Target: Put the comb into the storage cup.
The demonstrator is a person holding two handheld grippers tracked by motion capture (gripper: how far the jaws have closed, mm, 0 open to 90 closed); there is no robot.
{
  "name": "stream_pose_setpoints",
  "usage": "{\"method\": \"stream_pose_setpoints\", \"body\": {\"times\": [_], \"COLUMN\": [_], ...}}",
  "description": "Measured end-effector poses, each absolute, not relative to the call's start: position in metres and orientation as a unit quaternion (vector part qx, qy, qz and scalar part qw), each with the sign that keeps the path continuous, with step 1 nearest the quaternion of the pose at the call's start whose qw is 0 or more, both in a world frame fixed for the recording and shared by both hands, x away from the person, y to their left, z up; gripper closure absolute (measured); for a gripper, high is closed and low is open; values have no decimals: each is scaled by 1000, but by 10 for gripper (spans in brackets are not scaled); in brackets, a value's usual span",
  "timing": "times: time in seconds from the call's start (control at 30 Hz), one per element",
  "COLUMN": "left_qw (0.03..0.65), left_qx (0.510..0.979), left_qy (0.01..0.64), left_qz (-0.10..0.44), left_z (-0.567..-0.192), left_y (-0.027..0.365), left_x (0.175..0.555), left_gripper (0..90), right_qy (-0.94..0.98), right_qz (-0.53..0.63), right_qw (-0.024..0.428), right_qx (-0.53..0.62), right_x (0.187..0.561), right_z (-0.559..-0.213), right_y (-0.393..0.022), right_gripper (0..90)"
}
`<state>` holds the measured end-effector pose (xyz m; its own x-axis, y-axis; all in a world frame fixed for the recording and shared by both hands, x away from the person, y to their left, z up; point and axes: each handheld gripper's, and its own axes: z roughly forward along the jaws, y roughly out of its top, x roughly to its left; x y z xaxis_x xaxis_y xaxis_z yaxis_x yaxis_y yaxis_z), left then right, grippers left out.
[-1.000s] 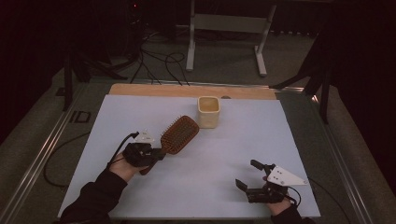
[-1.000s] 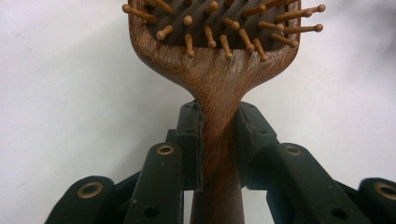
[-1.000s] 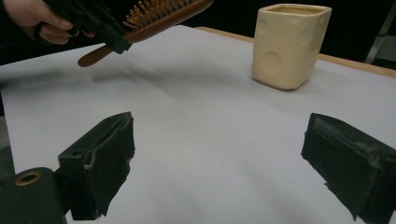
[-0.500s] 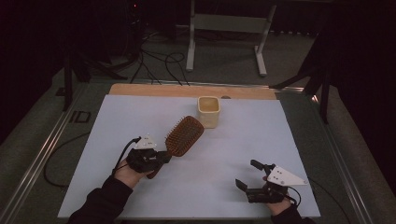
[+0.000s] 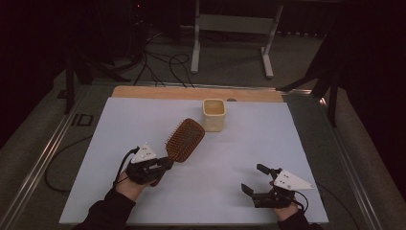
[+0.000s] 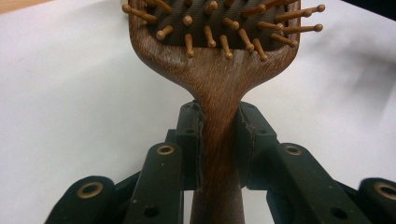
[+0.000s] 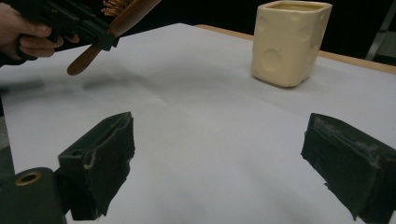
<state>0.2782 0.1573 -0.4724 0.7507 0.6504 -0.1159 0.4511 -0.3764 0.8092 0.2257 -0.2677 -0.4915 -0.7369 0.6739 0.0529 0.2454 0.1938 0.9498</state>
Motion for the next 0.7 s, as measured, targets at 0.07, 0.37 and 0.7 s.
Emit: {"method": "stream_pose_setpoints", "body": {"times": [0.07, 0.37, 0.7], "left_qw": [450, 469, 482], "left_qx": [819, 811, 804], "left_qy": [338, 328, 323], "left_qz": [110, 121, 130], "left_z": [-475, -477, -476], "left_y": [159, 159, 155], "left_x": [275, 271, 268], "left_gripper": [740, 740, 740], "right_qy": [748, 746, 738], "right_qz": [555, 553, 530], "right_qw": [193, 198, 230], "right_qx": [307, 314, 349], "right_x": [226, 226, 225], "right_z": [-491, -489, -458], "right_y": [-268, -268, -264], "right_gripper": [90, 90, 90]}}
